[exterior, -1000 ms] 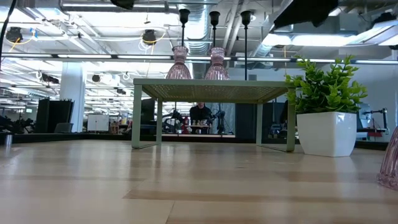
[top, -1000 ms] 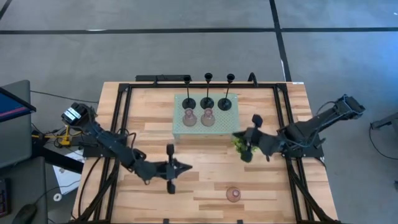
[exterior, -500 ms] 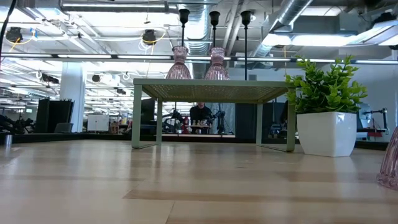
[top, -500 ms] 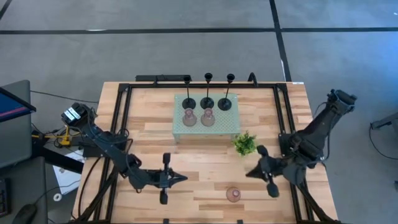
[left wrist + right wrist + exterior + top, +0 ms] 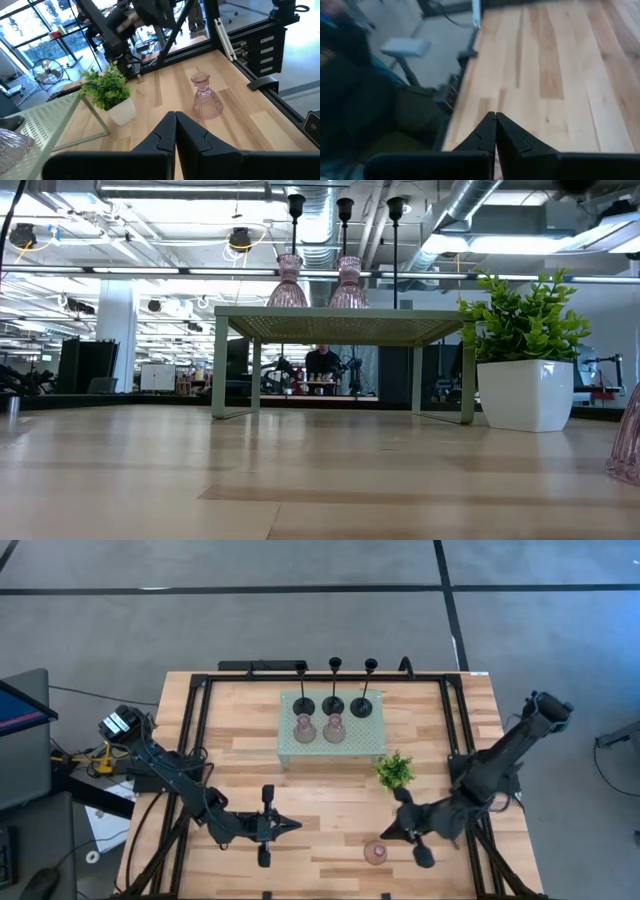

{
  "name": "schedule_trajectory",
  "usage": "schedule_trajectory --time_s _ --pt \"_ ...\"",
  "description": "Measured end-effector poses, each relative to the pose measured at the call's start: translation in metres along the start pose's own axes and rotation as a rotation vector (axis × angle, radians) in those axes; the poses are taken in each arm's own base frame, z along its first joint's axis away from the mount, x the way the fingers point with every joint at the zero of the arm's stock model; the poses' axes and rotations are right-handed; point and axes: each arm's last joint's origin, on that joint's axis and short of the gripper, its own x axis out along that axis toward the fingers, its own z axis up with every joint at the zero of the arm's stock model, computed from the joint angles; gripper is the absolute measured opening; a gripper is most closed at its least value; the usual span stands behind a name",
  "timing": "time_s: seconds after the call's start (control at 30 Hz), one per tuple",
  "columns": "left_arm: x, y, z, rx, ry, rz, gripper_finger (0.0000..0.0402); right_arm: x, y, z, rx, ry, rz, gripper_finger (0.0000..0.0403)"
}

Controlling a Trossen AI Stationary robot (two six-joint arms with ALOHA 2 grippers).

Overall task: Pick & Place candle stick holders
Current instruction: Align the pink candle holder on the shelf with the pink candle holders

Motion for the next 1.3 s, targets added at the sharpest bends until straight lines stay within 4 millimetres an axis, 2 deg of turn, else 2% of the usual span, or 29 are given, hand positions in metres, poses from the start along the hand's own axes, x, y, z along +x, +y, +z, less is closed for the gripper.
schedule_trajectory --time_s 0.1,0.23,0.33,0.5,0.6,0.73,1.0,1.17,1.3 --pt "0.0 0.0 0.0 0.0 0.0 0.0 0.0007 0.014 -0.001 -0.006 0.016 0.055 -0.042 0.0" --pt "0.0 0.0 0.0 0.0 0.0 -0.001 0.0009 0.024 0.007 -0.017 0.064 0.123 -0.022 0.0" --pt "0.0 0.0 0.0 0.0 0.001 -0.002 0.0008 0.028 0.014 -0.033 0.139 0.225 -0.026 0.0" --pt "0.0 0.0 0.0 0.003 0.001 -0.002 0.0007 0.032 0.023 -0.067 0.199 0.37 -0.137 0.0" --pt "0.0 0.0 0.0 0.005 0.002 0.001 0.0007 0.033 0.031 -0.082 0.126 0.309 -0.193 0.0" --pt "0.0 0.0 0.0 0.006 0.002 0.001 0.0006 0.023 0.036 -0.103 0.089 0.203 -0.278 0.0" --pt "0.003 0.003 -0.001 0.005 0.006 0.015 0.0006 -0.01 0.026 -0.147 0.151 -0.01 -0.331 0.0" --pt "0.003 0.004 -0.001 0.038 0.007 0.018 0.0007 -0.012 0.012 -0.171 0.167 -0.113 -0.31 0.0" --pt "0.003 0.004 -0.001 0.063 0.01 0.016 0.0007 -0.005 0.01 -0.18 0.12 -0.126 -0.265 0.0"
